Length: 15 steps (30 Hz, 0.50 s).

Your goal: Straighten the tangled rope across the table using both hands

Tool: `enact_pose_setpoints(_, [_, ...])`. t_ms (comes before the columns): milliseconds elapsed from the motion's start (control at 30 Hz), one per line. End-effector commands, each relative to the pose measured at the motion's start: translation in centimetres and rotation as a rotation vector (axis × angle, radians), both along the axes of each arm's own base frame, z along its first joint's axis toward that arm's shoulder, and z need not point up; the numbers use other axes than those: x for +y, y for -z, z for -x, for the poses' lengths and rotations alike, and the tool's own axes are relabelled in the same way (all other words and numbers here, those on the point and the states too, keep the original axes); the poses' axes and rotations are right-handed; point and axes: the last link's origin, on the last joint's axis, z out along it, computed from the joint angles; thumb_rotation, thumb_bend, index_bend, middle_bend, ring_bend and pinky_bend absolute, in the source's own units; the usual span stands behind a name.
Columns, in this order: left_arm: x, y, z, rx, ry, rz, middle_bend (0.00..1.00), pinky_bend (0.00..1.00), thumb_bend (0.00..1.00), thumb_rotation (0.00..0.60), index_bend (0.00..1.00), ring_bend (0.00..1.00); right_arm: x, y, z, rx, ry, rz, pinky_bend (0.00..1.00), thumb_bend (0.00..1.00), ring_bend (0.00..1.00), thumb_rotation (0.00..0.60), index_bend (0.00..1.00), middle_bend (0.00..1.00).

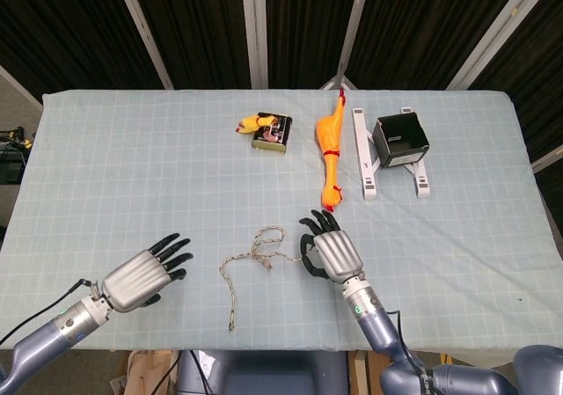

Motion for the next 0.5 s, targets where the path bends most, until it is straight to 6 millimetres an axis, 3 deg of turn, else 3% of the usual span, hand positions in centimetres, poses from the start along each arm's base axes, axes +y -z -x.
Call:
enact_pose_setpoints(33, [0.5, 2.1, -1.0, 0.007, 0.056, 0.033, 0.2, 0.08, 0.28, 0.6, 0.44, 0.05, -0.1, -0.1, 0.1, 0.002, 0.003, 0.003, 0.0, 0.49, 0.01, 0.6, 0.63, 0.22])
enact_pose_setpoints(500, [0.5, 8.7, -2.6, 0.042, 0.101, 0.076, 0.2, 0.08, 0.4, 0.6, 0.47, 0.05, -0.9, -0.6, 0.9, 0.0, 0.028, 0.015, 0.0, 0.49, 0.01, 0.6, 0.63, 0.22])
